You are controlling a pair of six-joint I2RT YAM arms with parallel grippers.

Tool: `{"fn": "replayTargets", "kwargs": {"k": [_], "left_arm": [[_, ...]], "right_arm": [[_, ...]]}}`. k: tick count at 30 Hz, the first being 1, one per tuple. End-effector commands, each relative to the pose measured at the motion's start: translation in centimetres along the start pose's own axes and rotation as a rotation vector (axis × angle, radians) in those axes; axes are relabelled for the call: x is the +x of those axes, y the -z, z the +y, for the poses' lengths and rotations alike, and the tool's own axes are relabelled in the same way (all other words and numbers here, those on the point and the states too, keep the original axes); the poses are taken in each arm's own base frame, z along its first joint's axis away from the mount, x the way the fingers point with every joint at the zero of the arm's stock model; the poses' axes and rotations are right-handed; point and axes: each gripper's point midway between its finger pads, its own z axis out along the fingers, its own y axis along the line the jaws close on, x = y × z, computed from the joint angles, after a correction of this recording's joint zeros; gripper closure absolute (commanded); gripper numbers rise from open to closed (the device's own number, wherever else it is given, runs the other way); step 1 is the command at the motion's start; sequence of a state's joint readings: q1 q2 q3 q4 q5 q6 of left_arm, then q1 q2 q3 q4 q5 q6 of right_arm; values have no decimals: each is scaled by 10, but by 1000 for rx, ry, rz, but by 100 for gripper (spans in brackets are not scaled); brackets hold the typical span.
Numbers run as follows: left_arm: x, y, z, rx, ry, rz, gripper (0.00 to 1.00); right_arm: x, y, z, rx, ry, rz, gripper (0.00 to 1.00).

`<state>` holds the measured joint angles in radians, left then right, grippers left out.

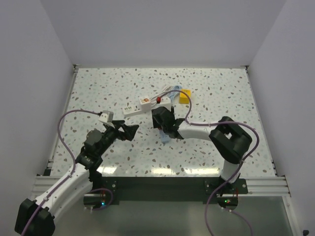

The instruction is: Insert the plug

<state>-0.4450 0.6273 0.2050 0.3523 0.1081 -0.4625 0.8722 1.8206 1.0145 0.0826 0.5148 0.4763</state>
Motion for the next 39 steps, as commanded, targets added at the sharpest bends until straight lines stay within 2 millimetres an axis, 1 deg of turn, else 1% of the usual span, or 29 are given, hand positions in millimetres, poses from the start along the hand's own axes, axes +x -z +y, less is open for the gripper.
{"fn": "replayTargets", "kwargs": {"k": [1,3,4,7,10,11,14,15,16,17,18,19,20,22,23,25,27,29,31,32,33,35,36,37,39], "left_arm": [[-13,1,8,-48,-28,-45,0],[-14,1,9,-56,-30,-50,0],[-15,1,10,-60,-33,-50,0],[-14,-1,12,-74,-35,-41,0],[-11,-3,15,-85,-37,-27,0],[-11,-4,16,-91,-38,-23,0],[-9,-4,17,-97,-40,-17,0],[-9,-5,18,-98,-40,-14,0],[-9,-5,18,-102,-42,-14,0],[-9,-5,19,-106,-41,-12,0],[-9,-5,20,-110,-41,-12,0],[-10,-5,20,-113,-41,-10,0],[-11,-5,20,-116,-43,-11,0],[-12,-5,19,-115,-44,-14,0],[-13,-5,19,-115,-45,-14,0],[-12,-6,20,-117,-46,-10,0],[-12,-7,20,-120,-45,-6,0],[-13,-7,24,-142,-47,-12,0],[-14,-8,24,-145,-47,-10,0],[-13,-8,24,-145,-47,-6,0],[-14,-8,24,-145,-47,-10,0],[-13,-7,25,-149,-47,-8,0],[-14,-7,25,-152,-47,-9,0],[-14,-7,26,-153,-47,-10,0],[-13,-7,26,-158,-44,-7,0]], "right_arm": [[19,-27,14,-31,-9,64,100],[7,-29,18,-32,-2,41,100],[-2,-31,21,-30,2,20,100],[-16,-37,25,-24,15,-2,100],[-24,-44,26,-23,7,-15,100],[-24,-45,27,-23,7,-15,100],[-28,-46,31,-34,1,-22,100],[-29,-46,32,-36,6,-19,96],[-31,-44,34,-45,7,-20,89],[-35,-42,35,-55,4,-26,69],[-39,-39,38,-68,4,-34,63],[-42,-37,37,-73,4,-40,60],[-50,-32,38,-81,-4,-57,52],[-57,-28,38,-87,3,-73,48],[-61,-25,39,-90,6,-81,40],[-72,-18,39,-100,9,-104,39],[-79,-14,39,-108,10,-122,36],[-85,-7,41,-127,11,-134,24],[-90,-2,40,-132,9,-146,18],[-92,1,39,-135,9,-150,8],[-92,2,39,-137,14,-150,5],[-94,6,39,-145,18,-152,2],[-96,8,39,-145,14,-156,2],[-93,9,35,-138,16,-155,2],[-105,20,26,-121,0,-192,2]]}}
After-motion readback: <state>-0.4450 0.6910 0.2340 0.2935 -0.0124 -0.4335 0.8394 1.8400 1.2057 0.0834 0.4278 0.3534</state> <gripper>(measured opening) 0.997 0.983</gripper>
